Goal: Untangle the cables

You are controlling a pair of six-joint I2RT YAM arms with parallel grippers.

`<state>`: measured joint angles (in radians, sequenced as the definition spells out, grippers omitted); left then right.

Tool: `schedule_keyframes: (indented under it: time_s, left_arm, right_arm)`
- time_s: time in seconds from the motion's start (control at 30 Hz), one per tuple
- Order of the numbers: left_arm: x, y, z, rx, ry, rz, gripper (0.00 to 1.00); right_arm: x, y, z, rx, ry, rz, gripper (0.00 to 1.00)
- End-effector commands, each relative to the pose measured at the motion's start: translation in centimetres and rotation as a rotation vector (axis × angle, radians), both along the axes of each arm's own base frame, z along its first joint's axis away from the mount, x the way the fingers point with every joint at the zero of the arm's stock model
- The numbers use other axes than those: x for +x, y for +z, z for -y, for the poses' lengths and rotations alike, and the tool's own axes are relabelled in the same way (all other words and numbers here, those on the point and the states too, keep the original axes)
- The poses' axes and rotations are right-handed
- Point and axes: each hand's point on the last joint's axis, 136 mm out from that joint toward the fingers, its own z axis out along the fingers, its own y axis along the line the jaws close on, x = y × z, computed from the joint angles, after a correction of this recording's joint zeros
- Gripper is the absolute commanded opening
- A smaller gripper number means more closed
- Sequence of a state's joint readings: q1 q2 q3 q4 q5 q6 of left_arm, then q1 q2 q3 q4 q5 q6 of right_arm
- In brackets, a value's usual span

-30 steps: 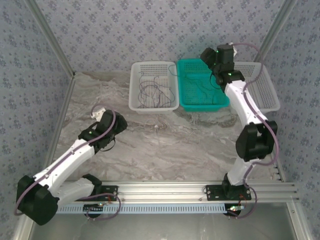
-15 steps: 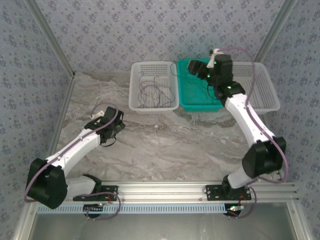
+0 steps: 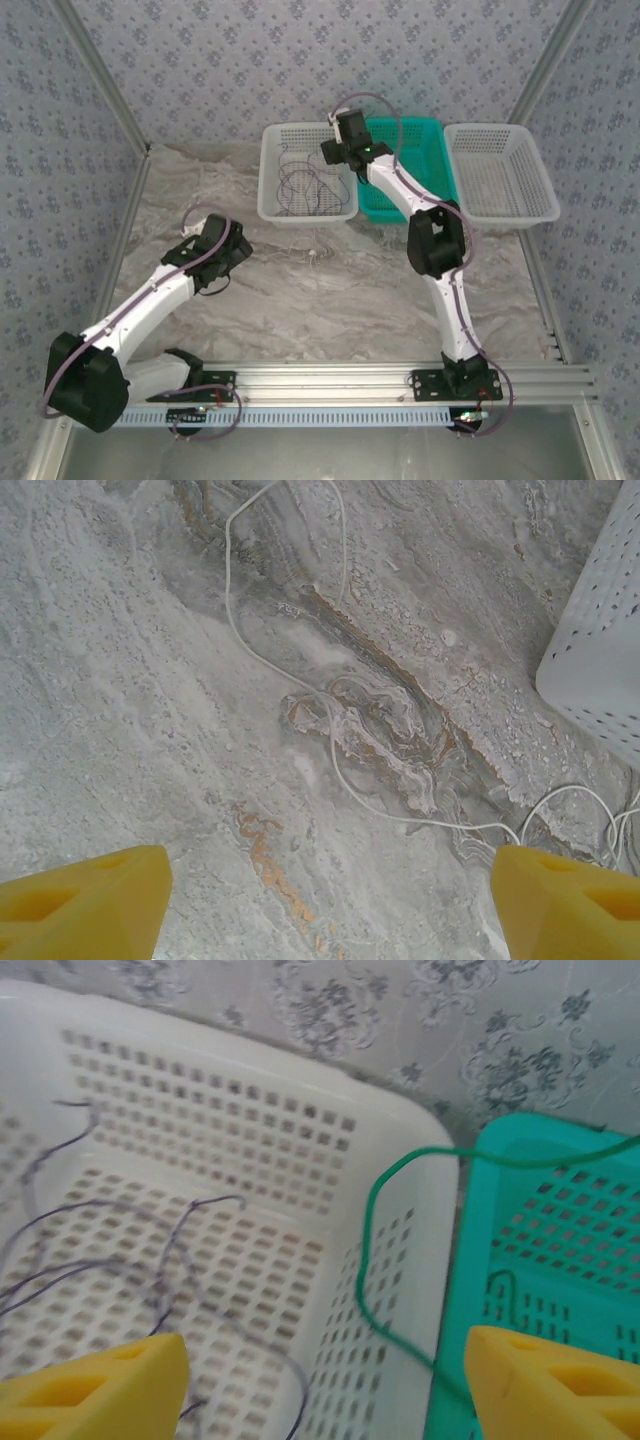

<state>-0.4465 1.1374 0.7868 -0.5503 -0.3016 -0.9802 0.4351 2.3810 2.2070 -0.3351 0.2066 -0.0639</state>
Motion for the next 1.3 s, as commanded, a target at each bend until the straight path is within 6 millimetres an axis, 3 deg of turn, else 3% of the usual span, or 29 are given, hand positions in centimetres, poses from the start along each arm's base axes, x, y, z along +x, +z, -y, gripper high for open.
schedule_keyframes:
  time_s: [0.0,0.17,0.33,0.4,0.5,0.6,0.83,0.97,1.1,1.27]
  left_arm:
    - [-0.6,0.3,-0.4,0.025,-0.029,0.002,0.84]
    - [-0.6,0.4,-0.5,0.008,-0.015,0.021,0.84]
    - [-0.7,0.5,-0.5,-0.002,-0.005,0.032,0.84]
    - [-0.7,0.5,-0.6,0.001,-0.002,0.035,0.84]
    - [-0.7,0.6,-0.6,-0.003,0.001,0.036,0.84]
    - [-0.6,0.5,-0.6,-0.006,0.010,0.036,0.84]
    - [-0.4,0.9,-0.6,-0.002,0.010,0.043,0.84]
    - [-0.5,0.9,-0.7,0.004,0.008,0.042,0.84]
    - [-0.6,0.7,-0.7,-0.002,0.012,0.042,0.84]
    - [-0.7,0.6,-0.7,-0.011,0.013,0.041,0.84]
  right_arm:
    - [1.7,-0.2,1.6,-0.134,-0.043,0.034,0.74]
    - [2.7,-3.1,1.0,-0.134,-0.029,-0.020,0.63]
    - [2.6,-2.8,0.5,-0.140,-0.034,-0.002,0.24]
    - [2.5,-1.6,0.5,-0.131,-0.054,0.019,0.14]
    - [2.1,0.7,0.7,-0.121,-0.073,0.044,0.12]
    - [1.6,3.6,1.6,-0.098,-0.112,0.072,0.00]
    - [-0.2,9.3,4.7,-0.049,-0.188,0.103,0.00]
    - [-1.2,10.7,7.0,-0.104,-0.257,0.103,0.00]
    - [-1.1,8.3,10.2,-0.160,-0.342,0.038,0.00]
    - [0.3,2.1,11.7,-0.313,-0.359,-0.043,0.00]
